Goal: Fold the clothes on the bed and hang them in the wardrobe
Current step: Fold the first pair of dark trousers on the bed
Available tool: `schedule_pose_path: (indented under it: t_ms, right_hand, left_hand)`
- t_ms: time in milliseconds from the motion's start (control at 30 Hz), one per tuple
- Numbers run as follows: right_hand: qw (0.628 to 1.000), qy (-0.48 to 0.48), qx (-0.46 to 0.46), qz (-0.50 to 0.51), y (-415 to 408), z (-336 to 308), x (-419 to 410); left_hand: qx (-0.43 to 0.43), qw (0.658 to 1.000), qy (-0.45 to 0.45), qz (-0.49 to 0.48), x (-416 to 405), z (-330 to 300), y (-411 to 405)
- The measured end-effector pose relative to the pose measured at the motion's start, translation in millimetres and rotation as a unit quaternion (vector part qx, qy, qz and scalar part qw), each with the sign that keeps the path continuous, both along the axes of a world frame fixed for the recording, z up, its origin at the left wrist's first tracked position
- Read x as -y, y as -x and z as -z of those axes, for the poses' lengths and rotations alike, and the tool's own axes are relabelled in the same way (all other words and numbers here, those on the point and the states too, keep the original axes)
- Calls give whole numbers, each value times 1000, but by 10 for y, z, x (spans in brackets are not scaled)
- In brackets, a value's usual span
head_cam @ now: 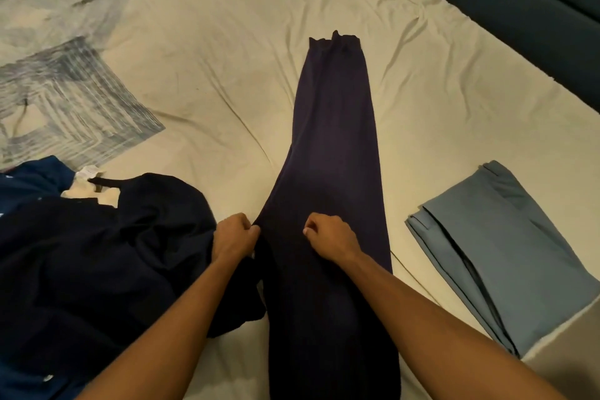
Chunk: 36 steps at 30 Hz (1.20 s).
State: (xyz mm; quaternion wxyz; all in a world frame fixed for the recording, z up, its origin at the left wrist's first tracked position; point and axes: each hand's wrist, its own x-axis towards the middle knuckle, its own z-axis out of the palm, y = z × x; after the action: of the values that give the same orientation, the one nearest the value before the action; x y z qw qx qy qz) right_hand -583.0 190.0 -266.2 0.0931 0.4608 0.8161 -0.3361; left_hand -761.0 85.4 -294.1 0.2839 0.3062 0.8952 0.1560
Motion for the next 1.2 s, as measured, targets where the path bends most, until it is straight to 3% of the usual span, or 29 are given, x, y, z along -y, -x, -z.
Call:
schedule_pose_path:
  t_ms: [267, 400, 633, 800, 967, 1100, 1200]
  right_hand:
    - [1000, -10, 12, 11, 205, 13, -343]
    - [999, -23, 6, 32, 326, 70, -535]
    - [992, -56, -52, 103, 798, 80, -1039]
    - [989, -48, -60, 130, 1174, 179, -1383]
    - [990, -32, -25, 138, 1429, 401, -1561]
    - [982, -30, -45, 180, 1450, 532, -1640]
    - [979, -35, -92, 177, 1390, 593, -1624]
  left_hand:
    - [-46, 983, 141, 111, -76, 33, 156]
    - [-66, 993, 49, 80, -381, 35, 194]
    - [8, 994, -95, 60, -1311, 56, 384]
    - [-17, 984, -167, 55, -2030, 85, 577]
    - [8, 984, -161, 77, -2671, 164, 671]
    - [25, 989, -109, 94, -3028, 279, 694]
    - [19, 989, -130, 63, -3173, 341, 698]
